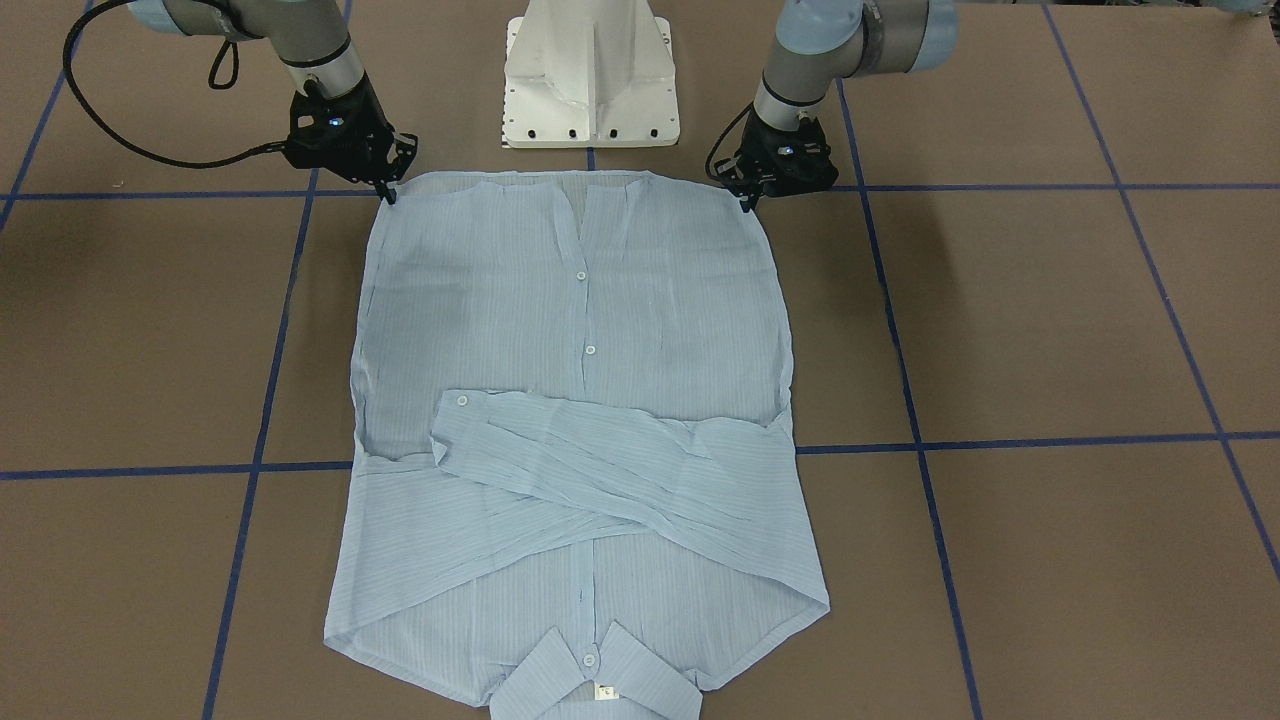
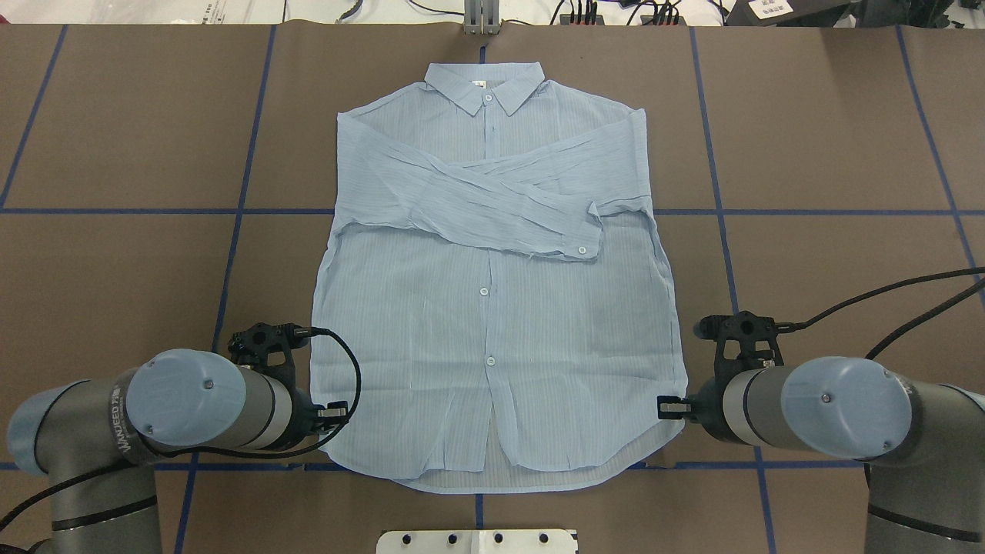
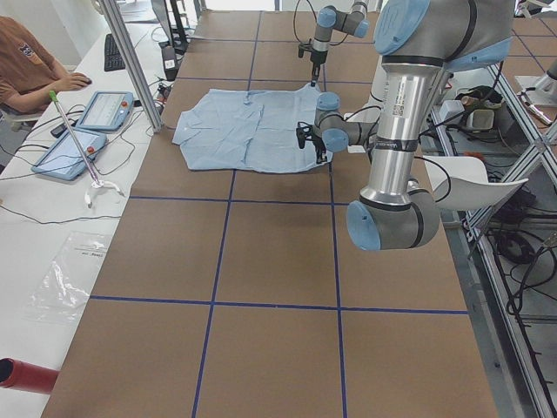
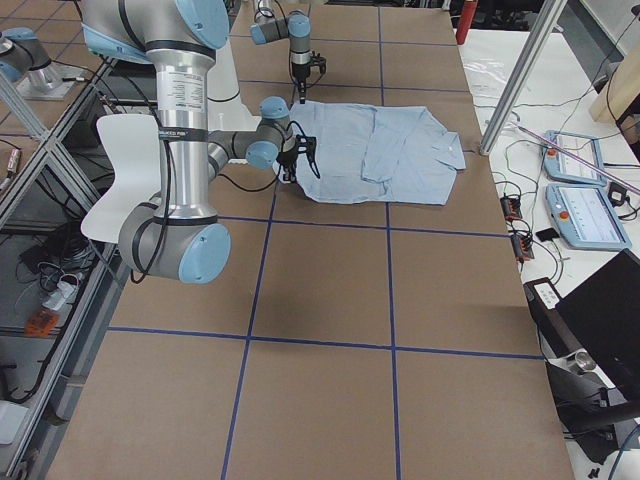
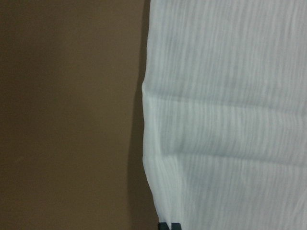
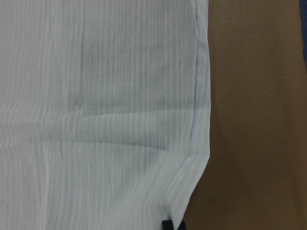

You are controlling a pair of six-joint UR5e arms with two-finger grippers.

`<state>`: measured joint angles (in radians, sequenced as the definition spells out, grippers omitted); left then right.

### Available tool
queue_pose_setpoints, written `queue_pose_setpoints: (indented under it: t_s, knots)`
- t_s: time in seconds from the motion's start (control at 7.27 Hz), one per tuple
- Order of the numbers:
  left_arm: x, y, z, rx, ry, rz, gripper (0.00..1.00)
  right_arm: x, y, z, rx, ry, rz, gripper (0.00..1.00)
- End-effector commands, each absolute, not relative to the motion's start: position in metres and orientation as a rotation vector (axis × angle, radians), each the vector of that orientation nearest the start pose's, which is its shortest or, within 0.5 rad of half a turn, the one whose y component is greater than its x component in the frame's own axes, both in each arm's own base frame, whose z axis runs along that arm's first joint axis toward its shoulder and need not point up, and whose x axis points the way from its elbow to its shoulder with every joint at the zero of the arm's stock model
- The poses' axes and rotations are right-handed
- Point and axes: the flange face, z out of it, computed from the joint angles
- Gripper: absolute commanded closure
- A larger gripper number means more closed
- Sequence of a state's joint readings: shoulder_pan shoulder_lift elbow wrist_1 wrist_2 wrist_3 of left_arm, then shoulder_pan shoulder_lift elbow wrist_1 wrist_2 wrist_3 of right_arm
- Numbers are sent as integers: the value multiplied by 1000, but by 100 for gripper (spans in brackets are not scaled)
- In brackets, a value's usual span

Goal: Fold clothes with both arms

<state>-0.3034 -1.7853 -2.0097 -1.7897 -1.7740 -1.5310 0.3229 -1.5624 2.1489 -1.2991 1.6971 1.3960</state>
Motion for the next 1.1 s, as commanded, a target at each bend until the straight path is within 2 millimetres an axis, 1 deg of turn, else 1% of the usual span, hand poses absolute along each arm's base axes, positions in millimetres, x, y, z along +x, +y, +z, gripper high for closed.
queue_pose_setpoints:
  t_s: [0.0,0.55,0.69,0.83,0.96]
  knots:
    - [476,-277,327,-11,889,-126,100,-401,-275,354,95,-876,101,100]
    - [472,-282,329,5,885,-110,100,-388,-290,354,76,-883,125,100]
    - [465,-280,325,6,897,-111,100,-385,-293,355,75,-882,130,100]
    - [456,-283,318,-10,915,-111,100,-384,-294,353,77,-885,135,100]
    - [452,-285,316,-25,924,-109,100,-382,-294,351,75,-890,145,100]
